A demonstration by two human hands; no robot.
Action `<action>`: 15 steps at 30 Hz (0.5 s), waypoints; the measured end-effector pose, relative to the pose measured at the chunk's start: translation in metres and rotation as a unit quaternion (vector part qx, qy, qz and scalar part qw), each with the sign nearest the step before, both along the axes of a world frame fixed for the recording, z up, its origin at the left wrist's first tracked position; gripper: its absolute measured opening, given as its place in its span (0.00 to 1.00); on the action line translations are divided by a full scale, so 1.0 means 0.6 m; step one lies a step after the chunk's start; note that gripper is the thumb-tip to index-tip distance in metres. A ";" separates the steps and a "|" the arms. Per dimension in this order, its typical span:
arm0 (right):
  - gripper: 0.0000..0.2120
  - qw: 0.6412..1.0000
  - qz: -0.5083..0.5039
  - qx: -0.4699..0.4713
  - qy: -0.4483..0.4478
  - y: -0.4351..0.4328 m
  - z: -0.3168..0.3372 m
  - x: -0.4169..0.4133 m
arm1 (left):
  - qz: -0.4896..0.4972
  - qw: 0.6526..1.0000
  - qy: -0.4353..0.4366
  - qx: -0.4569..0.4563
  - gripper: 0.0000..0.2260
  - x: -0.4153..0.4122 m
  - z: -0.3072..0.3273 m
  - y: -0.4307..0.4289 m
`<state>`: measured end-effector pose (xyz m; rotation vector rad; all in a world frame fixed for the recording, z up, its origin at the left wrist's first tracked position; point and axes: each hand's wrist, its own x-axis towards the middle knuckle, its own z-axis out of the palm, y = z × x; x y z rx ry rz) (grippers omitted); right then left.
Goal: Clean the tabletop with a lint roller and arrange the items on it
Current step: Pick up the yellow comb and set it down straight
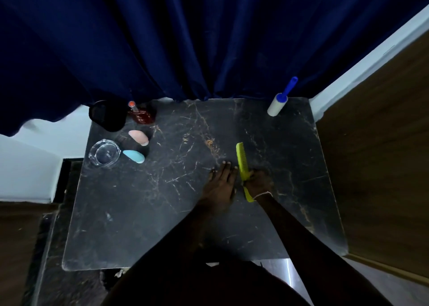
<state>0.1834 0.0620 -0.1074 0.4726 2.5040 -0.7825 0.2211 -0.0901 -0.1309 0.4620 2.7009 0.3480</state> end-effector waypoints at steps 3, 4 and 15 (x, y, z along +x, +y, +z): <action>0.11 1.000 -0.006 -0.022 -0.003 -0.017 -0.007 -0.001 | -0.013 1.000 0.016 0.017 0.31 0.002 -0.004 -0.038; 0.11 0.999 -0.017 -0.038 0.003 -0.025 -0.007 -0.002 | -0.013 0.999 0.025 0.026 0.31 0.005 -0.005 -0.051; 0.12 0.995 0.005 -0.099 0.001 -0.200 0.002 -0.049 | 0.122 0.981 0.025 0.150 0.25 0.000 -0.006 -0.218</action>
